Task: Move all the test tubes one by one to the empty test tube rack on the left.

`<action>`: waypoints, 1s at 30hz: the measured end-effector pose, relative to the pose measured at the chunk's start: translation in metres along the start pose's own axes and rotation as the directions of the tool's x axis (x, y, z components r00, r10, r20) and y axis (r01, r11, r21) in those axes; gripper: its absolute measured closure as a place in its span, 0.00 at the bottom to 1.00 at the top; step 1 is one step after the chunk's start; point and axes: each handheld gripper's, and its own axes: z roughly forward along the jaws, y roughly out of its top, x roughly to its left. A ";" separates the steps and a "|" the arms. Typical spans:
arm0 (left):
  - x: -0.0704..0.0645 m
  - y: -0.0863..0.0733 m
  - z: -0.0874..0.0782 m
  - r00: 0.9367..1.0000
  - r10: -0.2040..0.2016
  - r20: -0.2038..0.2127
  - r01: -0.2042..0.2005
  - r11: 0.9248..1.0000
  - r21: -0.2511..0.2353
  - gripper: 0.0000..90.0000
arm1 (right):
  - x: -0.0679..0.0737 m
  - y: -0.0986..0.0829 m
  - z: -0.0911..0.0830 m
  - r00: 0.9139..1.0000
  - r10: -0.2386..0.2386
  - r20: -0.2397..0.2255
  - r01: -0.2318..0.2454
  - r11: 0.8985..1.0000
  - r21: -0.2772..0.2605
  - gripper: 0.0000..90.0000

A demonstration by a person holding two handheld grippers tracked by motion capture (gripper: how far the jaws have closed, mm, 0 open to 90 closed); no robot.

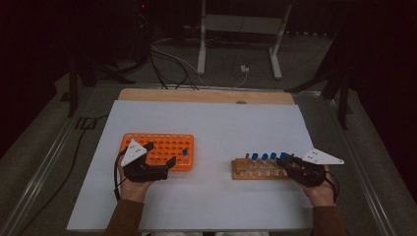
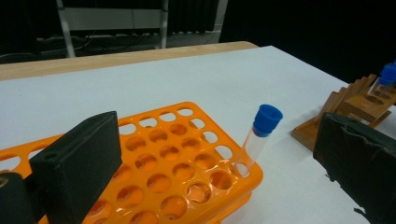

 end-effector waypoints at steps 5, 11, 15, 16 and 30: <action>0.001 0.000 0.001 1.000 0.003 -0.007 -0.003 1.000 0.002 0.01 | 0.002 0.001 -0.001 1.000 -0.010 -0.018 0.010 1.000 0.004 0.84; 0.000 -0.001 0.002 1.000 0.007 -0.011 -0.007 1.000 0.008 0.01 | 0.008 0.004 0.000 0.999 -0.035 -0.010 0.036 0.999 0.017 0.86; 0.000 -0.001 0.002 1.000 0.011 -0.022 -0.011 1.000 0.008 0.01 | 0.010 0.007 0.001 0.999 -0.034 -0.004 0.034 0.999 0.020 0.86; 0.001 -0.002 0.002 1.000 0.011 -0.026 -0.011 1.000 0.009 0.01 | 0.010 0.008 0.001 1.000 -0.031 -0.003 0.031 0.999 0.019 0.86; 0.002 -0.001 0.002 0.998 0.009 -0.059 -0.009 1.000 0.007 0.01 | 0.006 0.039 -0.016 1.000 0.016 0.000 -0.016 1.000 -0.026 0.86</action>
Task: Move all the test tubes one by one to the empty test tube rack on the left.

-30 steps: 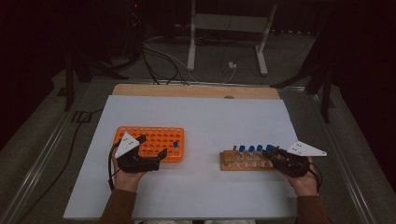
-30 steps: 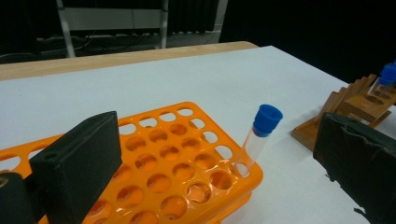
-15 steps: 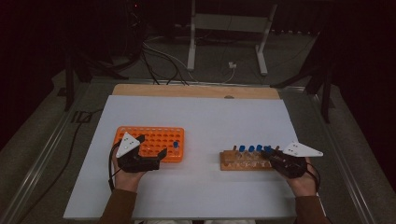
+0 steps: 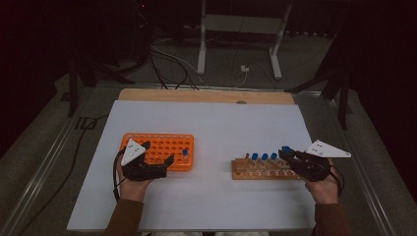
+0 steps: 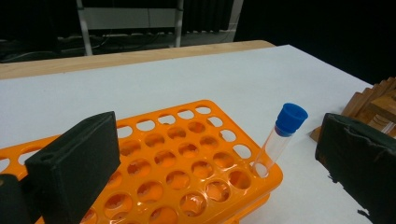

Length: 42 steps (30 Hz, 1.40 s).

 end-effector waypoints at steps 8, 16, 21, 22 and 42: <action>-0.005 0.004 0.002 1.000 0.022 0.007 -0.022 1.000 0.013 0.01 | 0.004 0.022 -0.012 1.000 -0.028 0.010 0.029 0.999 -0.030 0.86; -0.008 0.011 0.004 0.998 0.029 0.053 -0.031 0.999 0.031 0.01 | 0.010 0.035 -0.019 0.999 -0.046 -0.010 0.046 0.999 -0.025 0.86; -0.010 0.015 0.003 0.997 0.039 0.062 -0.039 0.999 0.002 0.01 | 0.016 0.037 -0.020 0.998 -0.046 -0.040 0.045 0.999 -0.028 0.86; -0.010 0.016 0.002 0.998 0.039 0.054 -0.039 0.999 -0.003 0.01 | 0.017 0.037 -0.020 0.998 -0.045 -0.049 0.043 0.998 -0.034 0.86; -0.035 0.034 0.008 0.993 0.061 0.099 -0.056 0.997 -0.053 0.01 | 0.066 0.061 0.024 0.969 -0.069 -0.237 0.055 0.996 -0.065 0.86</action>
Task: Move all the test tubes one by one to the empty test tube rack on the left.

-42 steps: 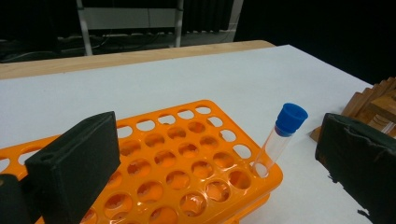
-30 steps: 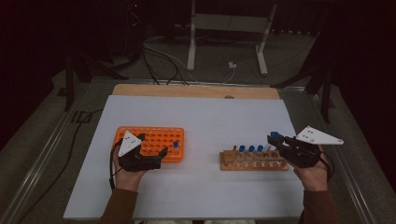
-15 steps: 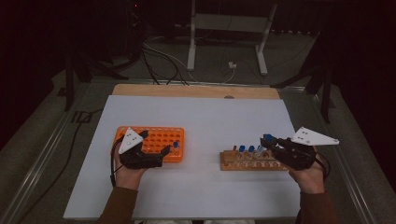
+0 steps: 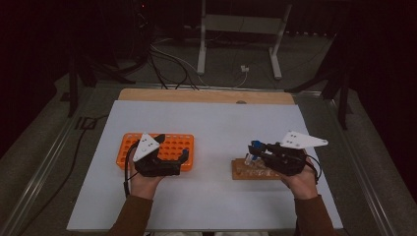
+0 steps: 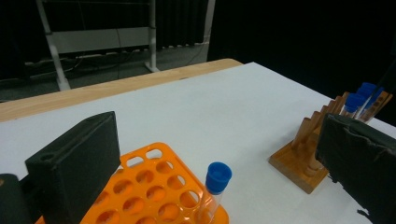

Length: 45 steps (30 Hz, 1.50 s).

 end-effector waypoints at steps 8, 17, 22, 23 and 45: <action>-0.009 0.001 0.010 0.999 0.009 0.050 -0.011 0.999 0.031 0.01 | 0.008 0.006 0.029 1.000 0.007 -0.026 -0.007 1.000 0.008 0.86; -0.020 0.003 0.018 0.997 0.034 0.074 -0.037 0.998 0.046 0.01 | 0.016 0.012 0.054 0.999 0.015 -0.044 -0.014 1.000 0.019 0.86; -0.028 0.003 0.023 0.994 0.050 0.096 -0.056 0.997 0.060 0.01 | 0.020 0.016 0.063 0.998 0.014 -0.056 -0.013 1.000 0.025 0.86; -0.030 0.003 0.024 0.994 0.054 0.099 -0.061 0.996 0.060 0.02 | 0.021 0.016 0.065 0.998 0.014 -0.056 -0.013 1.000 0.026 0.86; -0.048 -0.001 0.042 0.974 0.090 0.207 -0.104 0.993 0.059 0.64 | 0.043 0.021 0.092 0.992 -0.012 -0.122 0.019 0.999 0.051 0.85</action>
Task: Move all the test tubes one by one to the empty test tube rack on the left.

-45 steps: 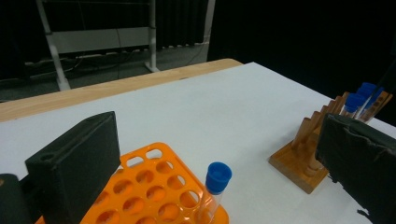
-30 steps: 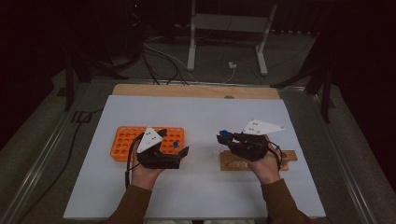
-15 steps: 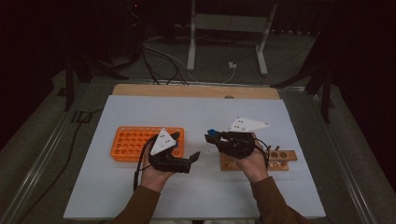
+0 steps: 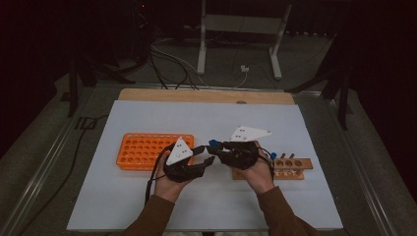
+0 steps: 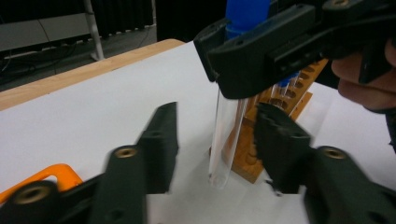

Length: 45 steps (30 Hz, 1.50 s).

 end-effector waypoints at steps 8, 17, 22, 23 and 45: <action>0.000 -0.001 -0.001 1.000 0.003 0.027 -0.003 1.000 -0.010 0.84 | 0.006 0.001 0.004 1.000 -0.011 -0.020 0.011 1.000 -0.007 0.85; 0.005 -0.003 -0.005 1.000 -0.010 0.011 0.010 1.000 -0.005 0.86 | 0.000 -0.001 -0.003 0.996 0.004 -0.088 -0.007 0.999 -0.038 0.52; 0.013 -0.006 -0.013 0.999 -0.035 -0.022 0.035 0.999 -0.014 0.86 | -0.008 -0.004 -0.013 0.999 0.033 -0.035 -0.035 0.998 -0.047 0.40; 0.014 -0.007 -0.015 0.999 -0.037 -0.028 0.036 0.999 -0.016 0.86 | -0.009 -0.004 -0.016 0.999 0.037 -0.024 -0.038 0.998 -0.049 0.38; 0.040 -0.019 -0.054 0.991 -0.087 -0.103 0.082 0.995 -0.050 0.86 | -0.051 -0.039 -0.076 0.968 0.103 0.230 -0.085 0.993 -0.086 0.00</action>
